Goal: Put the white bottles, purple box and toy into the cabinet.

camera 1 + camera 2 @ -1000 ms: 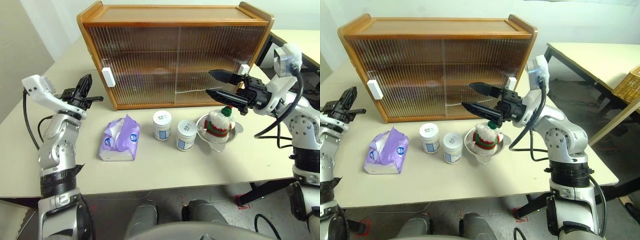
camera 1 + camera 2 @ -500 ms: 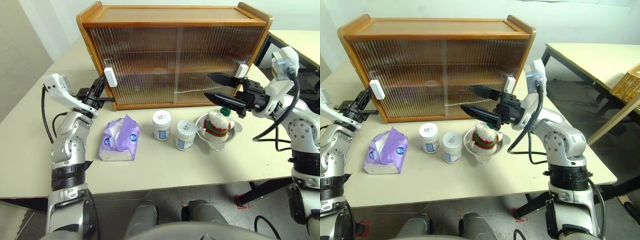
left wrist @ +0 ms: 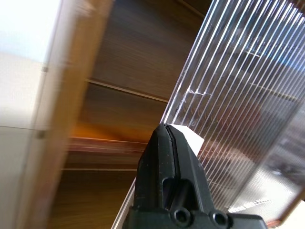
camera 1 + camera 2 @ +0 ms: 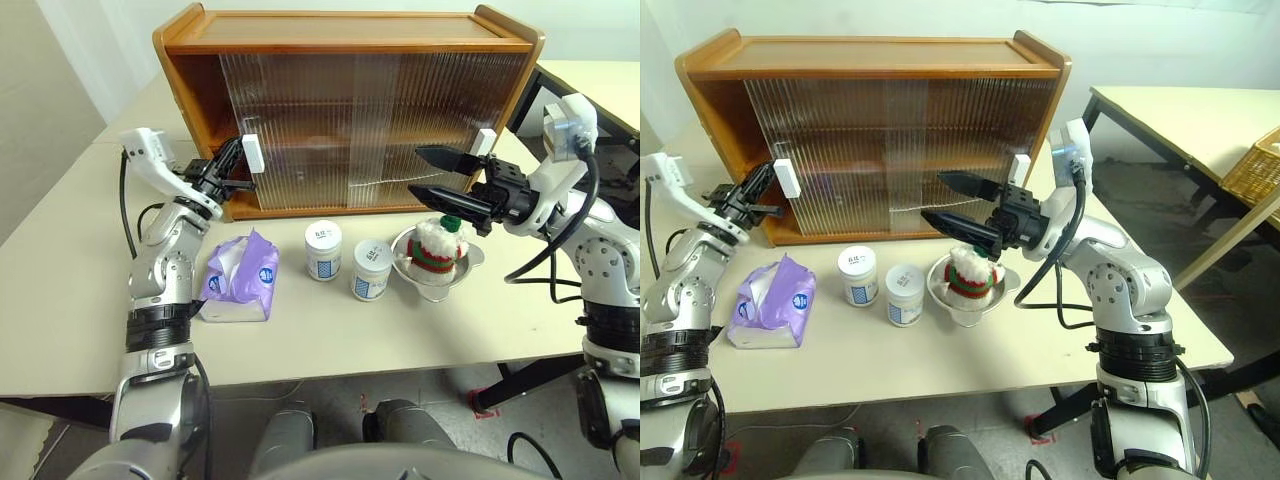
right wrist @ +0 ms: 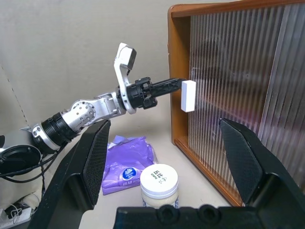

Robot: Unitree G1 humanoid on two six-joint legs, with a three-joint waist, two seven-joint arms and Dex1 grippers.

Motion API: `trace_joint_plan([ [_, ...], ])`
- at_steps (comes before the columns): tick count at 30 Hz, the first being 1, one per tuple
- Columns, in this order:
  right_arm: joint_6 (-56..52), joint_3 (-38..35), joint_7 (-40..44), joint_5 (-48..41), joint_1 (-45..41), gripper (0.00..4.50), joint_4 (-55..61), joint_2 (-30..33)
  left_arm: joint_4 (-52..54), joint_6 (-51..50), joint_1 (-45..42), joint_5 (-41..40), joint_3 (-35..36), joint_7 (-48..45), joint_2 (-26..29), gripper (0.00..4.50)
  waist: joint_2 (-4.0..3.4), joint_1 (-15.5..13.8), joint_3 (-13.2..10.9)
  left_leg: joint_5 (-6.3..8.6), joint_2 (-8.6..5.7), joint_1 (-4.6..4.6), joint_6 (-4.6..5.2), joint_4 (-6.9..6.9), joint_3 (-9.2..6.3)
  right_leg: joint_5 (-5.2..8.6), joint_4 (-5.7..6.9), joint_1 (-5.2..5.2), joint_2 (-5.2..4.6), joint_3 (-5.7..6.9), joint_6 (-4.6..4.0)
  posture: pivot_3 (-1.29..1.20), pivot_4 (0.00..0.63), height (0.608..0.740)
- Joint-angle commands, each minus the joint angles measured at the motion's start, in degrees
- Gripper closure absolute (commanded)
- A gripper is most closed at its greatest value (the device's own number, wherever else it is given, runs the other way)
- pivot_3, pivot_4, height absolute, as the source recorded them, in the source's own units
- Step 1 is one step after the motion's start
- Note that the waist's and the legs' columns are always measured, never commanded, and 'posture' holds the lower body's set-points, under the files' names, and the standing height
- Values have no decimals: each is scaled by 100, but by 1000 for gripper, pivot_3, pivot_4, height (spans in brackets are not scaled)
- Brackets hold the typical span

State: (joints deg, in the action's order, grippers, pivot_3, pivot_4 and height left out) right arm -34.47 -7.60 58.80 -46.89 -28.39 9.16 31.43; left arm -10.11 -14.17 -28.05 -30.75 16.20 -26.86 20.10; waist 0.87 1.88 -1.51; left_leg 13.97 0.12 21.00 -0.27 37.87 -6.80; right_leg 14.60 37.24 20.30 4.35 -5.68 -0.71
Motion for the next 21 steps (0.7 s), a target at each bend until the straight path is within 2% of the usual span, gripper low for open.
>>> trace_joint_plan([
  [1,-3,-15,-25,-15,-13,0,115,19,-211,-42,-218,105,-287,-274,-92,4461,0,-3,0,0,0,0,0,1,3,0,0,-1,0,0,0,-95,0,740],
  [16,-7,-20,-197,42,7,0,92,53,-1059,80,-963,472,-1045,-973,-597,4461,0,6,0,-1,-2,1,3,7,3,-6,-3,-5,-4,-4,22,-114,0,740],
  [21,-12,-31,-219,32,52,0,136,72,-1212,146,-1080,532,-1083,-1058,-736,4461,0,36,0,-1,-2,2,6,8,-1,-8,-6,-6,-7,-9,31,-118,0,740],
])
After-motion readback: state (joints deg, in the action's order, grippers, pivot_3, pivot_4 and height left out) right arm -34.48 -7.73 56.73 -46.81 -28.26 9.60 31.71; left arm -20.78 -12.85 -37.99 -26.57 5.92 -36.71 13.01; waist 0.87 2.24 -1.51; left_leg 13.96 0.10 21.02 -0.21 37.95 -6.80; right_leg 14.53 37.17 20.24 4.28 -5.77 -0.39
